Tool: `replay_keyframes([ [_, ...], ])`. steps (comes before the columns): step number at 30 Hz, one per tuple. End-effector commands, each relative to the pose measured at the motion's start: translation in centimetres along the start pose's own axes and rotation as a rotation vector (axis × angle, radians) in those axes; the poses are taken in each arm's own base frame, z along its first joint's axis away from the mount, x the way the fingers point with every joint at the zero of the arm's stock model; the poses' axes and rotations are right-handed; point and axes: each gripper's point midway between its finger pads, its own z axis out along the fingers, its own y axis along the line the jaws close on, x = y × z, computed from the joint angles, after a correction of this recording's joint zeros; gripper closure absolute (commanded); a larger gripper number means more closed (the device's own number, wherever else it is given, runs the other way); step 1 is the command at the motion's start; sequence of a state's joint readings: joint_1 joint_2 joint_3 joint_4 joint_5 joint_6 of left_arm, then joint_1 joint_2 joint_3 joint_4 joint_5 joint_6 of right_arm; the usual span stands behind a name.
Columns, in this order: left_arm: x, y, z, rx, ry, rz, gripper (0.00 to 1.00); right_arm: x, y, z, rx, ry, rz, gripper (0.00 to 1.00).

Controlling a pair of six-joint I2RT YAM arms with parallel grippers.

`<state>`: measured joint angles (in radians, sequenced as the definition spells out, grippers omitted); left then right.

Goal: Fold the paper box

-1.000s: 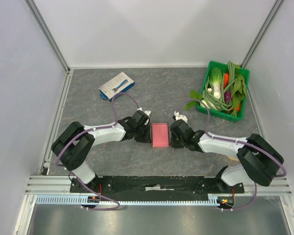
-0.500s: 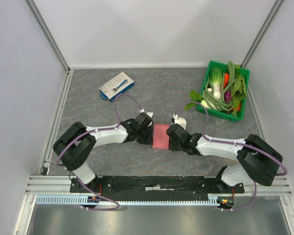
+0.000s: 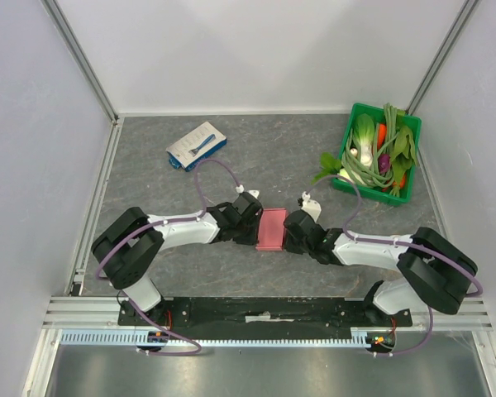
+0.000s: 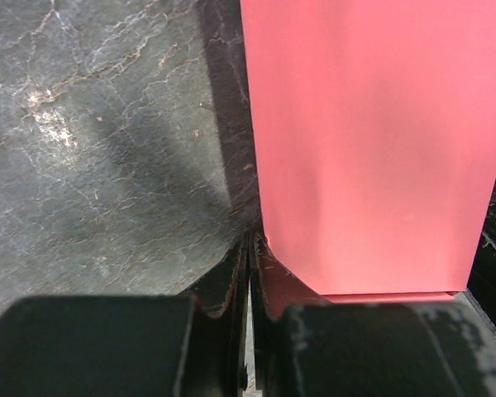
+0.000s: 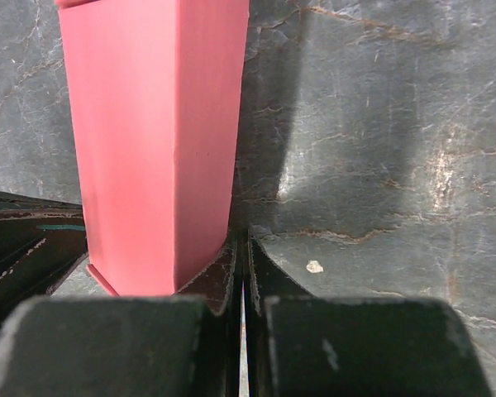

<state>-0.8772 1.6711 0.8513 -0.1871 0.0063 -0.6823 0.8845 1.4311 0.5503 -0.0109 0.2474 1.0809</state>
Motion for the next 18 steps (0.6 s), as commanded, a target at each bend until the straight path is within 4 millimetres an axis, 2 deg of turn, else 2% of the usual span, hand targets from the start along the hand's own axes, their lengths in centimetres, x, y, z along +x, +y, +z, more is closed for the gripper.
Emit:
replay_keyframes([
  [1,4.3,-5.4,0.9,0.168,0.113,0.047,0.87,1.3,2.4,-0.5,-0.101,0.037,0.045,1.0],
  [2,4.5,-4.4,0.6,0.126,0.119,0.063,0.83,1.8,-0.2,-0.8,-0.001,0.048,0.009,1.0],
  [4,3.0,-3.2,-0.3,0.071,0.064,0.078,0.79,0.7,-3.2,-1.4,0.107,0.001,-0.06,0.99],
  [5,2.8,-2.3,-0.8,0.037,0.06,0.099,0.76,1.1,-5.3,-1.9,0.182,0.021,-0.104,0.98],
  [7,1.3,-1.0,-1.9,-0.012,0.009,0.106,0.7,0.0,-8.3,-3.3,0.312,-0.007,-0.173,0.96],
  [8,1.2,-0.4,-2.4,-0.03,0.01,0.129,0.67,-0.3,-9.0,-3.7,0.337,-0.017,-0.19,0.95],
  [10,0.0,0.1,-3.4,-0.031,-0.024,0.135,0.57,-1.4,-9.5,-5.1,0.353,-0.05,-0.224,0.91],
  [11,-0.4,0.2,-3.7,-0.027,-0.028,0.153,0.55,-2.2,-9.1,-5.8,0.329,-0.075,-0.219,0.9],
  [13,-1.3,-0.3,-4.6,-0.008,-0.053,0.161,0.46,-3.0,-8.9,-6.5,0.31,-0.088,-0.248,0.81],
  [14,-2.1,-0.9,-4.9,0.01,-0.07,0.166,0.43,-3.7,-8.5,-7.1,0.284,-0.102,-0.244,0.74],
  [15,-2.2,-1.4,-5.1,0.033,-0.067,0.167,0.42,-4.6,-7.9,-7.6,0.265,-0.118,-0.243,0.61],
  [17,-3.2,-2.4,-5.3,0.056,-0.085,0.163,0.39,-5.9,-7.0,-8.6,0.21,-0.138,-0.267,0.48],
  [18,-3.1,-3.2,-5.3,0.094,-0.073,0.16,0.39,-6.3,-6.1,-9.0,0.165,-0.137,-0.272,0.29],
])
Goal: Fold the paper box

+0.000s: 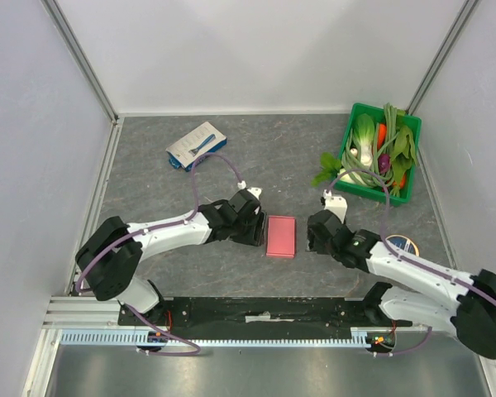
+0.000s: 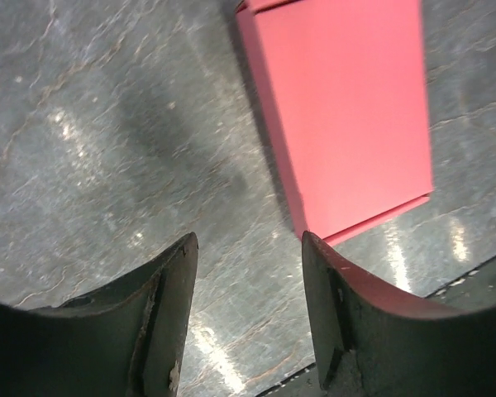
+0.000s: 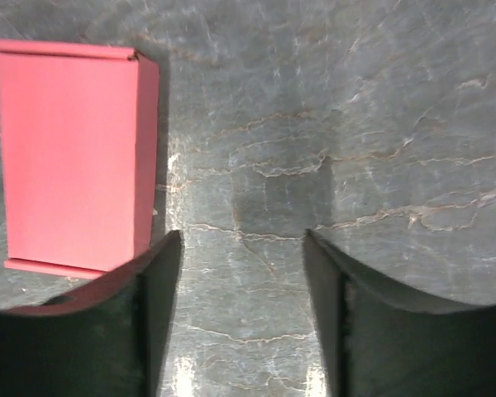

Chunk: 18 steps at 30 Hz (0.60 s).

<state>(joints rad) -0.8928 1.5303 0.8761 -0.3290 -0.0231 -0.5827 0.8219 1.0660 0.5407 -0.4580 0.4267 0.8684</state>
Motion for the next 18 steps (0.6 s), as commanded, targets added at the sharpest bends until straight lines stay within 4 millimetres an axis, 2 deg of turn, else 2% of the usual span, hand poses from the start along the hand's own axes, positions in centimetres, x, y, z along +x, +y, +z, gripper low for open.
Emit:
replay_keyframes([
  [1,-2.7,-2.6,-1.0,0.093,-0.045,0.045,0.39,-4.0,1.2,-2.3,-0.118,-0.076,-0.074,0.22],
  [2,-3.2,-2.9,-0.9,0.095,-0.049,0.037,0.4,-4.9,1.5,-2.5,-0.165,-0.101,-0.103,0.14],
  [3,-3.5,-3.2,-1.0,0.115,-0.058,0.032,0.41,-5.1,3.6,-3.0,-0.297,-0.095,-0.123,0.07],
  [5,-4.1,-3.7,-1.6,0.165,-0.096,0.015,0.41,-5.8,4.0,-2.6,-0.346,-0.095,-0.171,0.03],
  [6,-4.3,-4.1,-1.8,0.195,-0.106,0.008,0.4,-6.7,5.0,-2.7,-0.395,-0.106,-0.179,0.03],
  [7,-4.6,-4.2,-1.7,0.216,-0.127,-0.015,0.38,-6.8,4.5,-1.5,-0.367,-0.078,-0.173,0.02],
  [8,-4.7,-4.0,-1.4,0.238,-0.11,-0.035,0.38,-6.8,4.7,-1.0,-0.382,-0.05,-0.179,0.03],
  [9,-4.9,-3.8,-1.2,0.245,-0.103,-0.048,0.38,-7.2,5.8,-1.2,-0.44,-0.031,-0.171,0.03],
  [11,-5.4,-3.1,-0.7,0.251,-0.091,-0.087,0.43,-6.6,6.1,0.3,-0.479,0.041,-0.139,0.05],
  [12,-5.7,-3.3,-1.2,0.274,-0.101,-0.096,0.47,-6.0,7.0,0.4,-0.536,0.071,-0.128,0.07],
  [13,-5.7,-3.2,-1.4,0.288,-0.124,-0.111,0.51,-5.2,6.7,1.5,-0.52,0.113,-0.115,0.08],
  [15,-6.3,-3.2,-2.9,0.303,-0.187,-0.117,0.51,-4.4,6.7,2.3,-0.521,0.129,-0.112,0.13],
  [17,-5.7,-2.3,-3.3,0.276,-0.185,-0.129,0.51,-3.0,6.5,2.8,-0.533,0.151,-0.098,0.17],
  [18,-5.5,-2.1,-3.5,0.27,-0.183,-0.13,0.51,-3.4,6.9,3.0,-0.551,0.126,-0.079,0.2],
])
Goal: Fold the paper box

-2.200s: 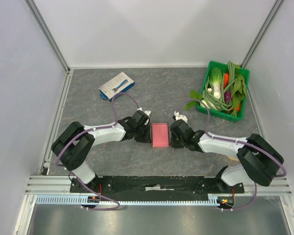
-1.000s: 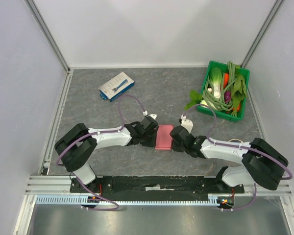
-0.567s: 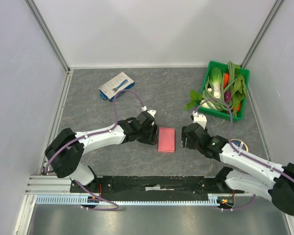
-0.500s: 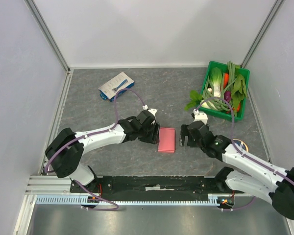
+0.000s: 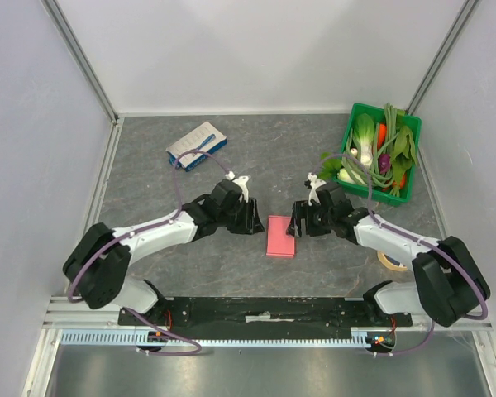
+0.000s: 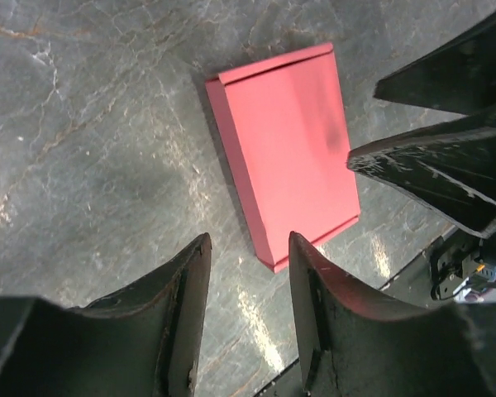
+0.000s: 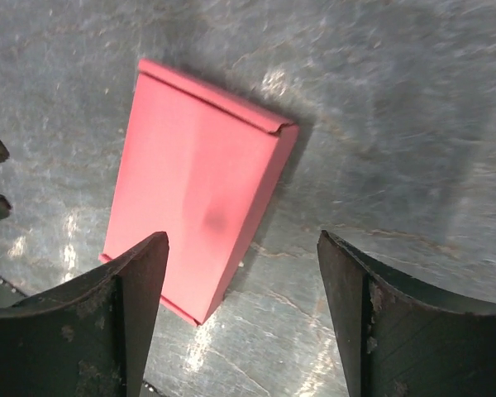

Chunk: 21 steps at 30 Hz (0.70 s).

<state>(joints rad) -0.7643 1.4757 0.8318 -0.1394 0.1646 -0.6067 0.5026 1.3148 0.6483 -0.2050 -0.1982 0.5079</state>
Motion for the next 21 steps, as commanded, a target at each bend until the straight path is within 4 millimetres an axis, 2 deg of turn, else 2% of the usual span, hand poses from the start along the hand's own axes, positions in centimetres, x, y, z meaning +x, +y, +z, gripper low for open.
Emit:
replay_keyframes([
  [1,-0.9,-1.5,-2.4,0.069,-0.071,-0.012,0.5,0.0,2.3,1.0,-0.158,-0.03,-0.001,0.23],
  [2,-0.5,-1.2,-2.6,0.062,-0.067,-0.014,0.5,0.7,2.0,1.3,-0.153,-0.02,0.008,0.26],
  [3,-0.2,-1.1,-2.8,0.06,-0.064,-0.017,0.49,0.3,2.1,1.5,-0.162,-0.043,0.009,0.26],
  [5,0.7,0.0,-3.0,0.036,-0.066,-0.022,0.47,0.8,1.7,2.1,-0.151,-0.038,0.022,0.27],
  [7,1.6,1.1,-2.6,0.01,-0.049,-0.026,0.45,0.9,1.5,2.6,-0.151,-0.044,0.034,0.28],
  [8,2.0,1.2,-2.2,0.011,-0.032,-0.026,0.45,1.3,1.6,2.7,-0.161,-0.032,0.039,0.32],
  [10,1.6,0.9,-1.3,0.029,-0.034,-0.016,0.49,1.3,1.7,2.8,-0.17,-0.036,0.046,0.35],
  [11,2.6,1.0,-0.1,0.042,0.016,-0.023,0.5,1.8,1.5,2.9,-0.163,-0.033,0.051,0.36],
  [12,1.7,0.1,0.5,0.071,0.004,-0.018,0.53,1.8,1.5,2.8,-0.164,-0.034,0.053,0.37],
  [15,2.0,-0.4,2.5,0.11,0.04,-0.035,0.57,2.4,1.3,2.6,-0.162,-0.027,0.056,0.42],
  [16,1.3,-0.9,2.8,0.131,0.021,-0.032,0.57,2.6,1.4,2.7,-0.167,-0.021,0.055,0.46],
  [19,1.6,-1.4,3.9,0.163,0.048,-0.037,0.53,3.5,1.7,2.7,-0.179,-0.001,0.049,0.5],
  [21,2.6,-1.6,4.3,0.195,0.083,-0.061,0.51,4.1,1.9,2.9,-0.185,0.01,0.052,0.52],
])
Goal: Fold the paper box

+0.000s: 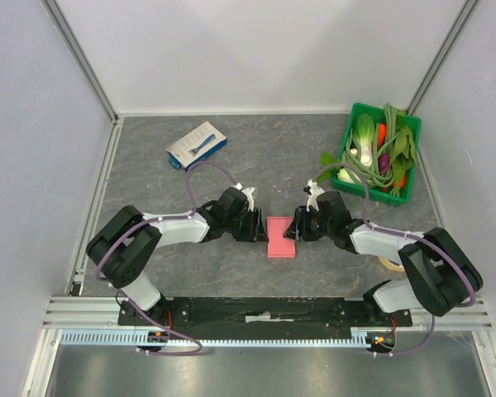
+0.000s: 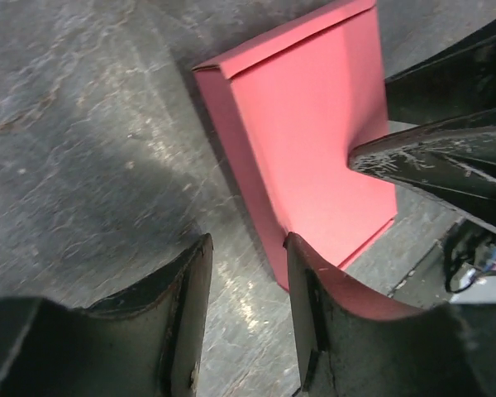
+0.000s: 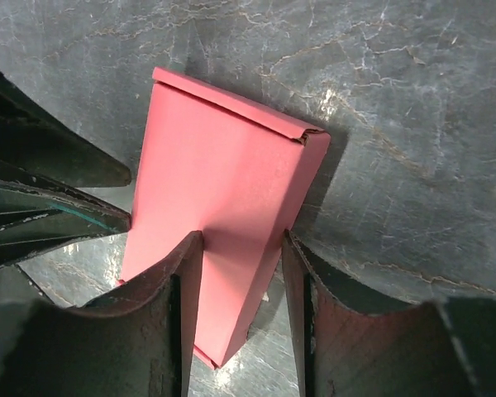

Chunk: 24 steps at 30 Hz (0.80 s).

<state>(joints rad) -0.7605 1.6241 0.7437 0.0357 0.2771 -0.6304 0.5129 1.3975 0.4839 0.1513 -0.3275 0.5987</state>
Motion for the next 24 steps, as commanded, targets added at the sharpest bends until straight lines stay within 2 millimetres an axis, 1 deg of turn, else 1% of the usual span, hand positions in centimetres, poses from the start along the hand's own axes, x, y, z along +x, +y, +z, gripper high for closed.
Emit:
replay_keyframes([
  [1,-1.8,-3.6,0.8,0.176,-0.04,-0.012,0.51,2.4,0.5,0.2,-0.029,0.053,-0.001,0.54],
  [2,-1.5,-3.8,0.7,0.196,-0.038,-0.019,0.51,2.5,0.8,0.2,-0.037,0.052,-0.003,0.57],
  [3,-0.8,-3.4,0.7,0.195,-0.028,-0.043,0.51,2.9,0.9,0.3,-0.04,0.061,0.009,0.59],
  [4,-0.3,-3.5,0.6,0.2,-0.023,-0.046,0.51,3.5,1.3,0.4,-0.05,0.076,0.006,0.61],
  [5,0.0,-3.6,0.5,0.21,-0.022,-0.048,0.51,3.7,1.7,0.4,-0.06,0.076,0.007,0.62],
  [6,0.9,-3.1,0.4,0.199,-0.009,-0.065,0.52,3.8,2.2,0.3,-0.07,0.076,0.028,0.63],
  [7,1.1,-3.3,0.0,0.205,-0.016,-0.065,0.54,4.7,2.8,0.2,-0.085,0.09,0.023,0.64],
  [8,1.4,-3.4,-0.2,0.209,-0.023,-0.07,0.56,5.1,3.5,0.2,-0.101,0.095,0.022,0.65],
  [9,2.6,-2.7,-0.4,0.194,-0.009,-0.092,0.6,5.1,4.1,-0.1,-0.113,0.093,0.02,0.66],
  [10,2.9,-3.1,-0.9,0.204,-0.016,-0.086,0.61,6.3,4.8,-0.2,-0.119,0.115,0.031,0.67],
  [11,3.2,-3.0,-1.2,0.2,-0.019,-0.093,0.62,6.5,4.9,-0.4,-0.113,0.109,0.041,0.68],
  [12,4.3,-2.2,-1.4,0.18,-0.004,-0.114,0.65,6.5,5.7,-0.8,-0.13,0.093,0.046,0.68],
  [13,4.6,-2.1,-1.7,0.18,-0.008,-0.121,0.67,7.6,6.2,-1.1,-0.142,0.114,0.069,0.69],
  [14,4.5,-2.4,-2.3,0.189,-0.027,-0.121,0.68,7.9,6.6,-1.4,-0.147,0.114,0.077,0.69],
  [15,5.4,-1.8,-2.6,0.174,-0.011,-0.138,0.7,7.8,7.2,-1.8,-0.166,0.103,0.088,0.69],
  [16,5.8,-1.7,-2.8,0.172,-0.008,-0.14,0.71,8.9,7.5,-2.1,-0.176,0.122,0.087,0.69],
  [17,5.9,-1.9,-3.1,0.176,-0.01,-0.137,0.71,9.3,7.8,-2.3,-0.178,0.127,0.107,0.69],
  [18,6.5,-1.4,-3.3,0.161,0.002,-0.144,0.72,9.2,7.9,-2.6,-0.177,0.113,0.103,0.69],
  [20,6.6,-1.7,-3.8,0.17,-0.012,-0.149,0.74,10.0,7.2,-2.8,-0.146,0.126,0.106,0.69],
  [22,7.1,-1.6,-3.9,0.162,-0.009,-0.148,0.74,10.4,7.2,-2.9,-0.153,0.13,0.113,0.7],
  [24,7.2,-1.6,-4.0,0.159,-0.002,-0.147,0.75,10.3,7.5,-3.0,-0.159,0.123,0.106,0.7],
])
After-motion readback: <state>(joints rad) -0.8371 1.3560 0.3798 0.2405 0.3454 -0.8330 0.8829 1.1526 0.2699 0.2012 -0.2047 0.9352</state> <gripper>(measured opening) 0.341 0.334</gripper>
